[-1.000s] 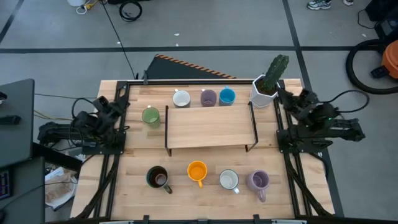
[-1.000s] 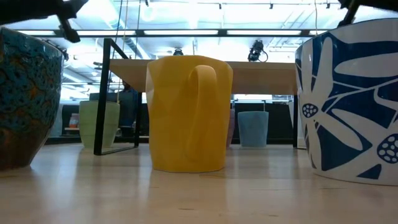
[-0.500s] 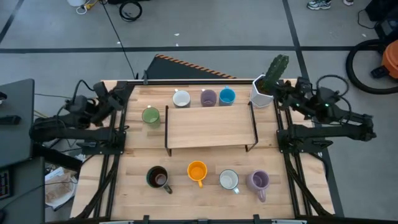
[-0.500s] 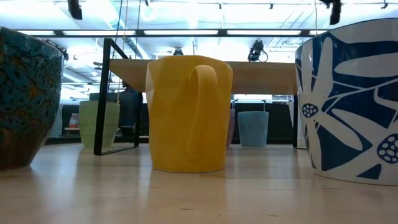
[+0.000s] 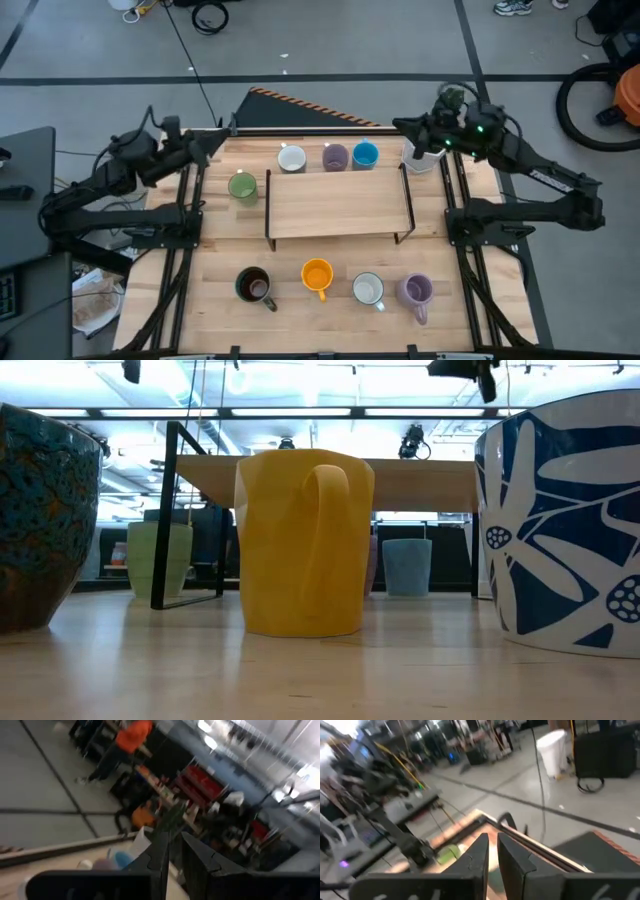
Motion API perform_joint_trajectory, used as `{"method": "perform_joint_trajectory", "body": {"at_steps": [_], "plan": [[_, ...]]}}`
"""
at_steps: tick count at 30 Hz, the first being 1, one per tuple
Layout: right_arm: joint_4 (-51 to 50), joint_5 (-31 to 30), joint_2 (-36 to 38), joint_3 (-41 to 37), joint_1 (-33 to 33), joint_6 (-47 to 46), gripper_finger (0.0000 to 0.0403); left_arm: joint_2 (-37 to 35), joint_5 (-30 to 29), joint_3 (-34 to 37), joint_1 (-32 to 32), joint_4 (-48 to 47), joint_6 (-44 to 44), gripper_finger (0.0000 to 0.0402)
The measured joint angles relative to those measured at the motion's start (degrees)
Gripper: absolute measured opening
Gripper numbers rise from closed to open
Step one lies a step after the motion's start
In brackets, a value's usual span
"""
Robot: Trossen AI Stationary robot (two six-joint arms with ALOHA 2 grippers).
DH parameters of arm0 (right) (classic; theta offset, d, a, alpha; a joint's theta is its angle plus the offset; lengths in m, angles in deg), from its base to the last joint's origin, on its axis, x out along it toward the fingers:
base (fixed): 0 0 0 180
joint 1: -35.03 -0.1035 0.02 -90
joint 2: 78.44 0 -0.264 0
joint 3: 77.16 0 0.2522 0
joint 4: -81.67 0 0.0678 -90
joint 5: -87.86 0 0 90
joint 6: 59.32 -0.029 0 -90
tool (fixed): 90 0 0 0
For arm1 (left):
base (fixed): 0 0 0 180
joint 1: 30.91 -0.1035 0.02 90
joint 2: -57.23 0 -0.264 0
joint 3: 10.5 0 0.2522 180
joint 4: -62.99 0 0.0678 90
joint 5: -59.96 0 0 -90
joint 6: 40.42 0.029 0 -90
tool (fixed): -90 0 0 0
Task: Place coffee mugs
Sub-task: Put the bottom violet mug on the shelf
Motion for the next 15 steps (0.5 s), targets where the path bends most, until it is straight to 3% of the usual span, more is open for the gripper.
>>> {"method": "perform_joint_trajectory", "body": {"at_steps": [15], "plan": [[-18.85,8.16,-10.78,14.23,5.12,4.75,0.0045,9.62,13.8,-11.45,-7.8,-9.1,3.6,0.0052]]}}
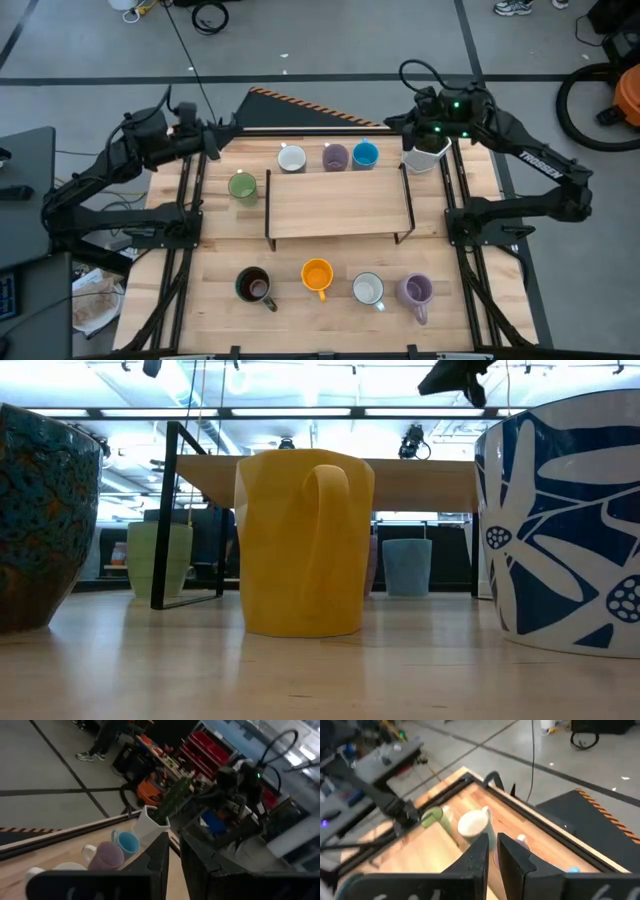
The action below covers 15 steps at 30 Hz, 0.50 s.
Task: Place coffee mugs
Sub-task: Put the bottom violet mug on the shelf
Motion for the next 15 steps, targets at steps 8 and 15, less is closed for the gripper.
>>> {"method": "perform_joint_trajectory", "body": {"at_steps": [8,15], "plan": [[-14.8,4.78,-2.13,7.35,-6.55,2.24,0.0045,3.34,3.9,-3.46,0.1,-3.04,8.3,0.0052],[-25.2,1.67,-4.03,9.73,-19.92,2.39,0.0043,4.58,3.59,-3.51,0.11,-3.19,8.5,0.0084]]}}
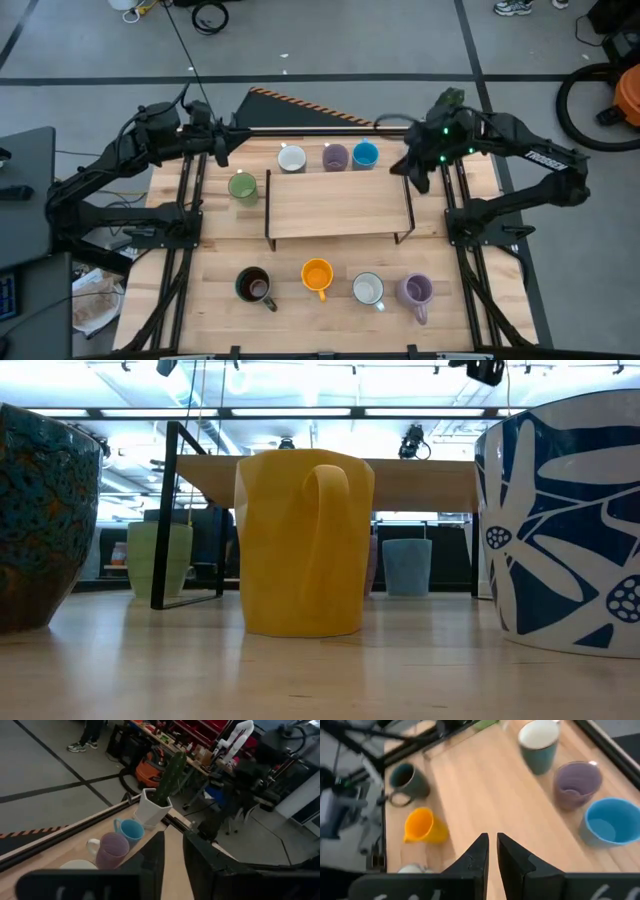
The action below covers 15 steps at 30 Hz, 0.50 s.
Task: Place coffee mugs
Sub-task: Put the bottom violet mug on the shelf
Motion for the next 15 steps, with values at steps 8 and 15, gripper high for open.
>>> {"method": "perform_joint_trajectory", "body": {"at_steps": [8,15], "plan": [[-6.42,-2.82,-2.93,1.35,-13.31,-1.12,0.0044,0.75,-1.78,-0.02,-0.17,0.12,0.27,0.0153],[-9.25,-4.27,-8.8,1.35,-26.69,-12.68,0.0059,0.55,0.1,-0.02,-0.16,0.18,3.38,0.0154]]}}
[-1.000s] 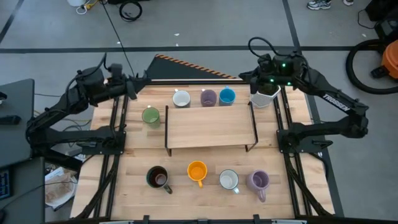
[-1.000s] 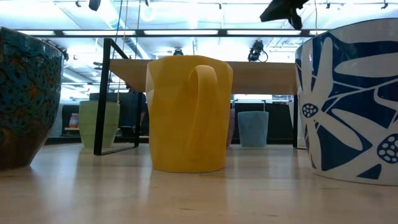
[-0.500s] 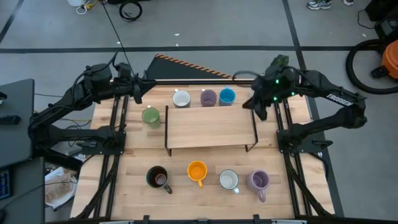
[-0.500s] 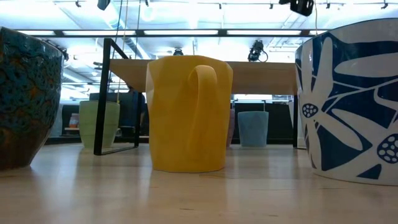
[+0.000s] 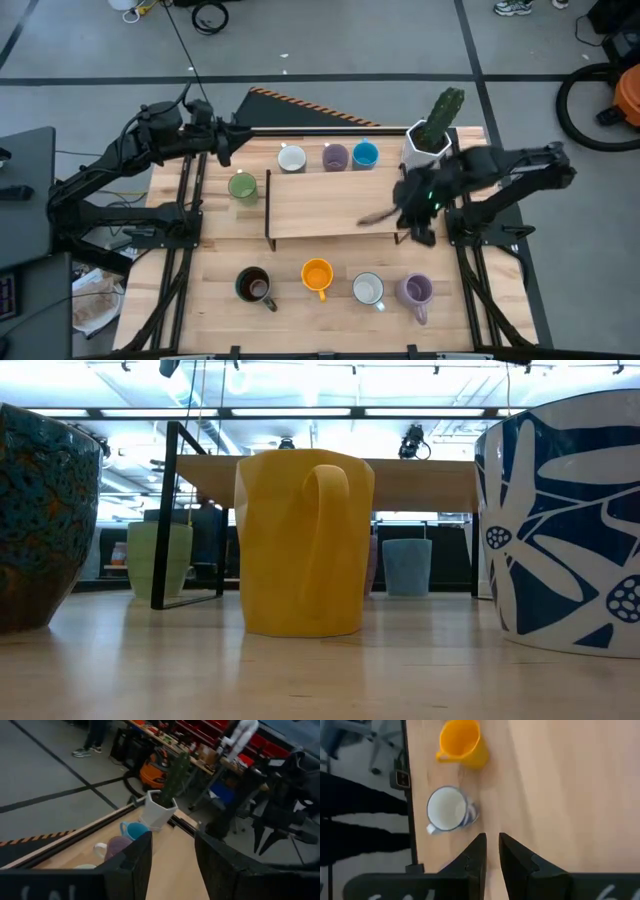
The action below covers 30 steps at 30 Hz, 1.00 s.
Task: Place coffee mugs
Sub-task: Put the bottom violet mug on the shelf
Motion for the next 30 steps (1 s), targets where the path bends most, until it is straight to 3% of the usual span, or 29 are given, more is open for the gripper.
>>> {"method": "perform_joint_trajectory", "body": {"at_steps": [6,17,22,27,30], "plan": [[-0.09,0.61,-6.78,0.0,-9.95,-9.22,0.0062,-0.85,9.54,0.02,0.08,-0.08,1.13,0.0153],[-6.18,6.06,-15.81,-0.02,-19.09,-3.67,0.0074,-2.24,19.48,0.04,0.07,-0.26,1.1,0.0153],[-6.03,6.28,-17.71,-0.09,-19.36,0.44,0.013,-2.3,20.17,0.04,0.07,-0.24,1.09,0.0153],[-6.6,1.51,-18.83,-0.11,-19.54,1.2,0.0209,-2.32,20.17,0.04,0.07,-0.4,1.08,0.0153],[-6.31,-0.39,-19.95,-0.11,-20.26,1.54,0.0232,-2.32,20.2,0.04,0.04,-0.87,1.08,0.0153]]}}
